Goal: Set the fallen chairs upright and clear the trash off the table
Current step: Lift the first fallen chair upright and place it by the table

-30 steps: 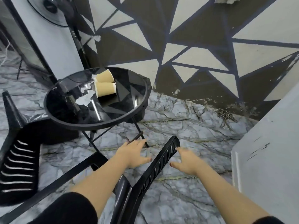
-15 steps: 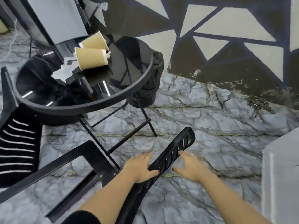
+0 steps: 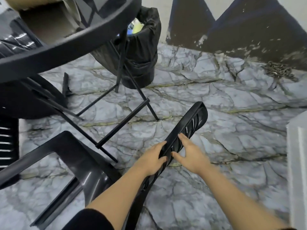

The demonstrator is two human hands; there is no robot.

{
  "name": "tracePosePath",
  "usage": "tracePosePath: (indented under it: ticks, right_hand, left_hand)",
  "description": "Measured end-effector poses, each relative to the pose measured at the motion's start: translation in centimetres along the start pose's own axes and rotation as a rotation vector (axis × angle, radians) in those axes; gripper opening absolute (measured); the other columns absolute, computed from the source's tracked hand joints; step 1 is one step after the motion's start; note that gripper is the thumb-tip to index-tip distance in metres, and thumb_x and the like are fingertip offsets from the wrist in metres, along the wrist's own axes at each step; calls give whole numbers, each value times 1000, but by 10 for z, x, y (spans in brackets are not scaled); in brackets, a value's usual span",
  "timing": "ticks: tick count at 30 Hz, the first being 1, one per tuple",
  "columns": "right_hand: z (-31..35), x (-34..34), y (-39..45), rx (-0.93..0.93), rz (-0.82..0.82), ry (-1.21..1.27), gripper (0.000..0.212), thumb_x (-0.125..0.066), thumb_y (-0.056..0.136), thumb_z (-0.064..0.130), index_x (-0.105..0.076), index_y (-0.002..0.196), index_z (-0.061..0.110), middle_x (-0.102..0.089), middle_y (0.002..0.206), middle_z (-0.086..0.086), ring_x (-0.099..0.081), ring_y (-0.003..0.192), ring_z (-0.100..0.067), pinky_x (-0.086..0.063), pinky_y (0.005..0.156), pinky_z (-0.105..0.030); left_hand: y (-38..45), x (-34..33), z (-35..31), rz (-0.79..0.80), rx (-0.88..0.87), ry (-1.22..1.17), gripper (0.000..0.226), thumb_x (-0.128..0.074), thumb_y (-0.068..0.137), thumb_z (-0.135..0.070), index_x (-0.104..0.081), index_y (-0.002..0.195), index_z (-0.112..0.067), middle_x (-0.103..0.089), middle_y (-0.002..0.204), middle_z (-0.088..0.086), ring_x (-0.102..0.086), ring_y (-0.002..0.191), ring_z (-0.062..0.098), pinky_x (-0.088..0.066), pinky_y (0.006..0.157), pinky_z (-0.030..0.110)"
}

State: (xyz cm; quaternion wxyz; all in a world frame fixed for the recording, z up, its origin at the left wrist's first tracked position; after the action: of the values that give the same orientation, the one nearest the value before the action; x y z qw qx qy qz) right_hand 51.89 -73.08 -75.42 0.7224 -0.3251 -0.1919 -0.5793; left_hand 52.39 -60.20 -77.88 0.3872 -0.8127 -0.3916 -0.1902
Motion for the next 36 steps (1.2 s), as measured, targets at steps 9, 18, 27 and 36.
tracePosePath:
  ticks: [9, 18, 27, 36]
  right_hand:
    - [-15, 12, 18, -66, -99, 66, 89, -64, 81, 42, -9, 147, 21, -1, 158, 5, -11, 143, -11, -22, 113, -30]
    - [7, 55, -12, -54, -155, 67, 85, -65, 82, 40, -13, 147, 21, -2, 157, 8, -5, 144, -11, -17, 117, -35]
    - [52, 130, -48, -34, -323, 116, 80, -65, 81, 39, -18, 145, 26, -13, 154, 14, -14, 137, -1, -22, 110, -29]
    - [28, 165, -106, -212, -394, 246, 54, -66, 81, 31, -48, 132, 26, -49, 138, 1, -39, 124, -14, -34, 99, -35]
  left_hand:
    - [-6, -2, 3, -167, -64, -230, 51, -50, 94, -18, -34, 142, -24, -39, 148, -5, -34, 135, 8, -27, 108, 19]
    - [-71, 20, -12, -225, -57, -280, 46, -48, 95, -13, -40, 140, -21, -43, 143, -9, -36, 132, 1, -26, 106, 9]
    - [-157, 66, -16, -212, -51, -334, 43, -53, 93, -14, -47, 128, -38, -44, 126, -35, -33, 117, -27, -25, 97, -2]
    - [-221, 65, -17, -188, -25, -362, 43, -56, 91, -21, -52, 116, -56, -53, 123, -35, -43, 118, -17, -32, 95, 1]
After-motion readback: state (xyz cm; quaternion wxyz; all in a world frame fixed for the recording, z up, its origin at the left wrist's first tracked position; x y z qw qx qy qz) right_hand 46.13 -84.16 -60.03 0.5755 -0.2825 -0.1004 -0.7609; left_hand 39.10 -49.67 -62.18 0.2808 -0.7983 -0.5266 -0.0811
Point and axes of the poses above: each hand's wrist, its own y-axis towards the middle knuckle, its own x-axis out of the back of the hand, z = x × y, the point moved 9 cm from there along y, towards the middle knuckle
